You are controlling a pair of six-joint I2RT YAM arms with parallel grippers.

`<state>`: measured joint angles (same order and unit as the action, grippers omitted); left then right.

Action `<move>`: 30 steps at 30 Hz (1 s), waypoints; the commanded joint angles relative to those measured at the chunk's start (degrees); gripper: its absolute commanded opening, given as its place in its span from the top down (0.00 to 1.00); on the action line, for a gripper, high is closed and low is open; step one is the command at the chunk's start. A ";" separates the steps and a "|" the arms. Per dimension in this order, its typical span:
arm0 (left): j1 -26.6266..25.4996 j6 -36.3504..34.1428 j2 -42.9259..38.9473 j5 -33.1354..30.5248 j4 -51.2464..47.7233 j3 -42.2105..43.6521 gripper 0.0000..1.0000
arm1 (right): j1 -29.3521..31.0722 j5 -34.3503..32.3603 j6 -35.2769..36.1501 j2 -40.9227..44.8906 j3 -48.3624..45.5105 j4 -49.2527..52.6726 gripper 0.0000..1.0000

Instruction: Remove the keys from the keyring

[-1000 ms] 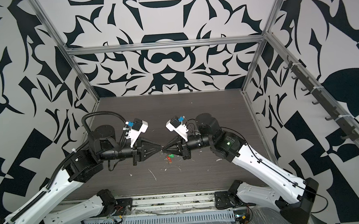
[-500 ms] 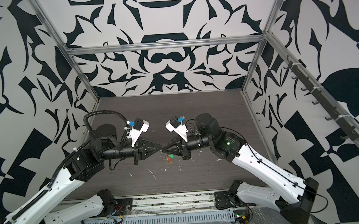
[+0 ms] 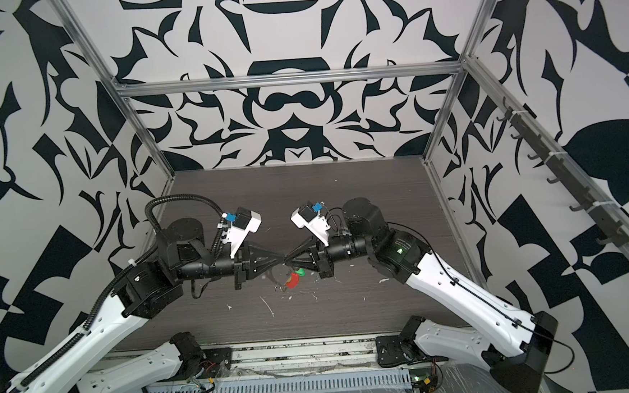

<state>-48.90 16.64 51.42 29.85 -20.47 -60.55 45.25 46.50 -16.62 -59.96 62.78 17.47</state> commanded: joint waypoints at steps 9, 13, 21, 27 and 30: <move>-0.14 2.16 -2.46 -0.47 4.99 3.07 1.00 | 0.14 -1.89 0.18 0.99 1.65 -7.71 0.92; -0.14 1.92 -3.03 -0.71 5.62 3.38 1.00 | 0.16 -1.58 0.41 1.57 1.08 -8.44 0.76; -0.14 1.77 -4.48 -2.16 7.42 4.44 1.00 | 0.19 -3.72 1.93 5.20 -0.97 -9.16 0.55; -0.14 1.48 -5.31 -1.24 9.39 5.16 1.00 | 0.27 -6.44 3.30 8.27 -4.33 -11.20 0.55; -0.12 1.68 -6.21 -1.32 11.78 6.20 1.00 | 0.36 -9.78 4.45 9.74 -6.90 -11.66 0.55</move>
<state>-48.93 18.20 46.72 28.12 -13.10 -55.46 45.36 40.32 -14.09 -51.59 57.47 8.95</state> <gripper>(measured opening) 0.041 0.453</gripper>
